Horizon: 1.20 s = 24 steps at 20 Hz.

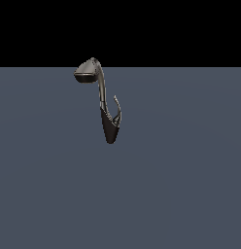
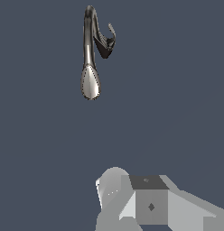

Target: Turn on the faucet by rotating a designated handle.

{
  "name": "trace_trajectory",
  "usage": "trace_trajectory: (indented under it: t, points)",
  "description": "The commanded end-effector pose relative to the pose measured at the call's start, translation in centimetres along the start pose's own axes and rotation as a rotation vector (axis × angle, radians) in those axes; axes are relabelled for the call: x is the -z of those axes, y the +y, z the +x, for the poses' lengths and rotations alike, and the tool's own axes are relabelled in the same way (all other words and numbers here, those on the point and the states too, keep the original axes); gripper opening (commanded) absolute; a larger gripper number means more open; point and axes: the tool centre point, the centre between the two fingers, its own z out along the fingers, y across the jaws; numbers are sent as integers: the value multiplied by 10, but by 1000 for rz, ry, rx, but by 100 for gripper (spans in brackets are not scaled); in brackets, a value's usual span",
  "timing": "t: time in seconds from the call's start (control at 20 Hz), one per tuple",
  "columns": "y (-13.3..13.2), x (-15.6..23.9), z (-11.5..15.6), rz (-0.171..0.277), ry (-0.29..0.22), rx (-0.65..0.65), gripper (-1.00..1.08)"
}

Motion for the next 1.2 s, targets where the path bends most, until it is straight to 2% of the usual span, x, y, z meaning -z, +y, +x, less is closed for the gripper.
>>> trace_trajectory:
  t: [0.0, 0.4, 0.55, 0.85, 1.15]
  points:
    - [0, 0, 0, 0, 0, 0, -100]
    - [6, 0, 4, -43, 10, 8, -100]
    - [7, 0, 4, -46, 10, 10, -100]
    - [4, -2, 11, -25, 4, -13, -100]
    - [-4, -7, 32, 29, -13, -74, -100]
